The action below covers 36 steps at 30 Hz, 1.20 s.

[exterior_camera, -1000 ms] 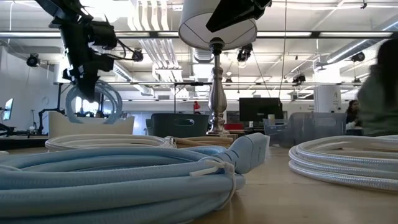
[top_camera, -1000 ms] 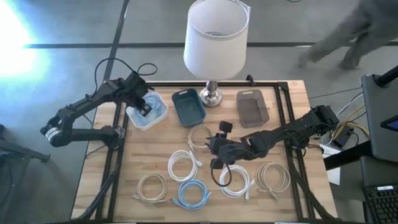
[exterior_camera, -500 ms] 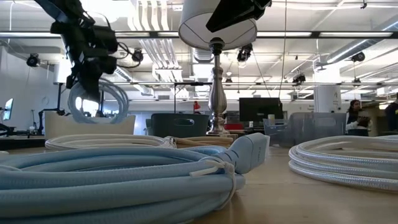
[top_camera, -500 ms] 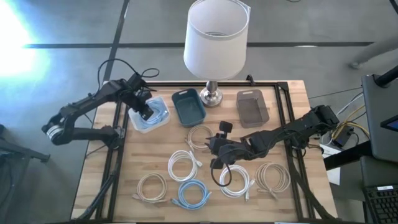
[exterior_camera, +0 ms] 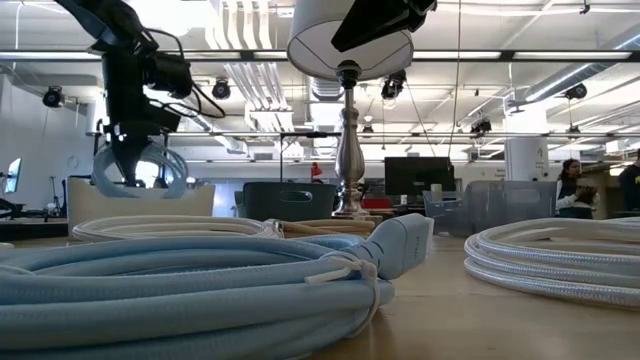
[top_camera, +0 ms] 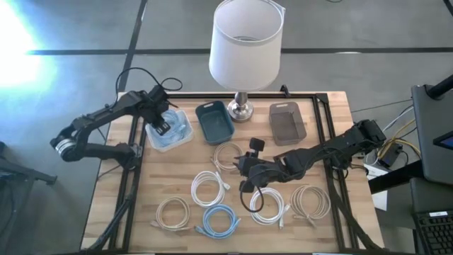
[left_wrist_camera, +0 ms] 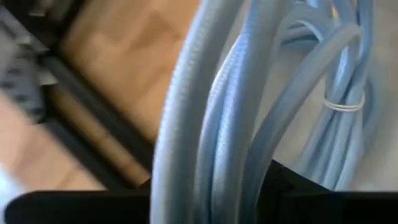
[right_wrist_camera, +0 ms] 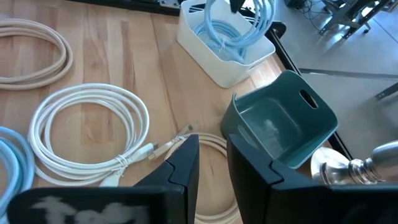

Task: Pick & Place USB Port
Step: Put the right blue charger cable into the white bin, then put the left white charger cable into the blue bin

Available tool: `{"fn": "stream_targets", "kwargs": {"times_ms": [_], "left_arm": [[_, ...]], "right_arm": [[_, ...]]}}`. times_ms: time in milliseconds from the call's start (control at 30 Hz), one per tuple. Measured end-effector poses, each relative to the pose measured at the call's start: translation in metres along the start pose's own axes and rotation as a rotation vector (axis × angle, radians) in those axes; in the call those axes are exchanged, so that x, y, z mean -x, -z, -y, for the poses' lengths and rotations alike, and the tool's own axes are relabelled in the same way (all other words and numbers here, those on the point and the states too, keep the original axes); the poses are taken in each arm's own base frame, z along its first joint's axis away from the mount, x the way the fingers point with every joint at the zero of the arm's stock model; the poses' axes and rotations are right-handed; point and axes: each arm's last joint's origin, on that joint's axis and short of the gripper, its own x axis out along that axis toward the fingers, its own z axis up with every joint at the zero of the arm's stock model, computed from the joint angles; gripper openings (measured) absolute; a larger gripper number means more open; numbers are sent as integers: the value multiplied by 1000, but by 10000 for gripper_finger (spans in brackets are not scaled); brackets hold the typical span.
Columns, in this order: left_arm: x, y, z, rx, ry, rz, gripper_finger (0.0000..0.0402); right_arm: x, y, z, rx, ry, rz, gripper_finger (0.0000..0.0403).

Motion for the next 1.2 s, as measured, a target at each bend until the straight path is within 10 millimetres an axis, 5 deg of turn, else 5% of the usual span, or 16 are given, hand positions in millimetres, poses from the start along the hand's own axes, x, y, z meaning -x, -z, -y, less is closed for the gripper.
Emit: {"fn": "stream_targets", "kwargs": {"times_ms": [367,633,1033,1200], "left_arm": [[1,0,0,-33,-12,1,182],[17,-10,-6,-14,-110,48,195],[35,-17,8,32,205,107,186],[37,-23,29,-26,442,198,171]], "right_arm": [[0,0,0,0,0,0,96],[0,0,0,0,0,0,87],[0,0,0,0,0,0,95],[-1,1,0,-42,1,-3,89]]}}
